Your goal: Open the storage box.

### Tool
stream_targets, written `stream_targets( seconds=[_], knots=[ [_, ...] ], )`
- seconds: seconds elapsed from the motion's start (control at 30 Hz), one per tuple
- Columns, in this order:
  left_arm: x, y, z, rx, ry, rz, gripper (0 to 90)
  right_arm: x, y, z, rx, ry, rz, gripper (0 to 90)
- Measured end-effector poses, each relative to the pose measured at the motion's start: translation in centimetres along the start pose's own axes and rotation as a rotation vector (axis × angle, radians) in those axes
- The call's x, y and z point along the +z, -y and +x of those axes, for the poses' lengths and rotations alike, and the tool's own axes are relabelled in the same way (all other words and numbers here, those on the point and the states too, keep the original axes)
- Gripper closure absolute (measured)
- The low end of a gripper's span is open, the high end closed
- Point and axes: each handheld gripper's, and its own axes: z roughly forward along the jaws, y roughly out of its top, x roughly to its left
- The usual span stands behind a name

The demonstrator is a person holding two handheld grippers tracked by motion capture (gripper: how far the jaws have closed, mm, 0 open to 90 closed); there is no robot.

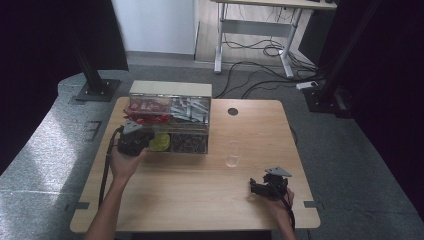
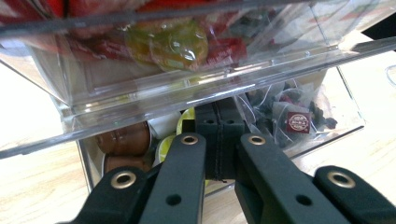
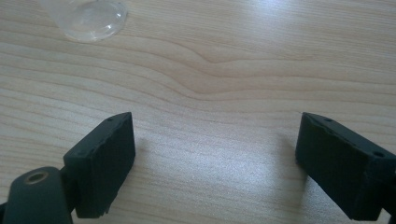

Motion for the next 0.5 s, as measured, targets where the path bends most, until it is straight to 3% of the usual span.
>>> stream_targets(
  seconds=[0.5],
  knots=[
    [0.24, -1.02, -0.01, -0.001, -0.003, 0.000, 90.0, -0.01, 0.00, -0.01, 0.000, 0.000, 0.000, 12.3]
  ],
)
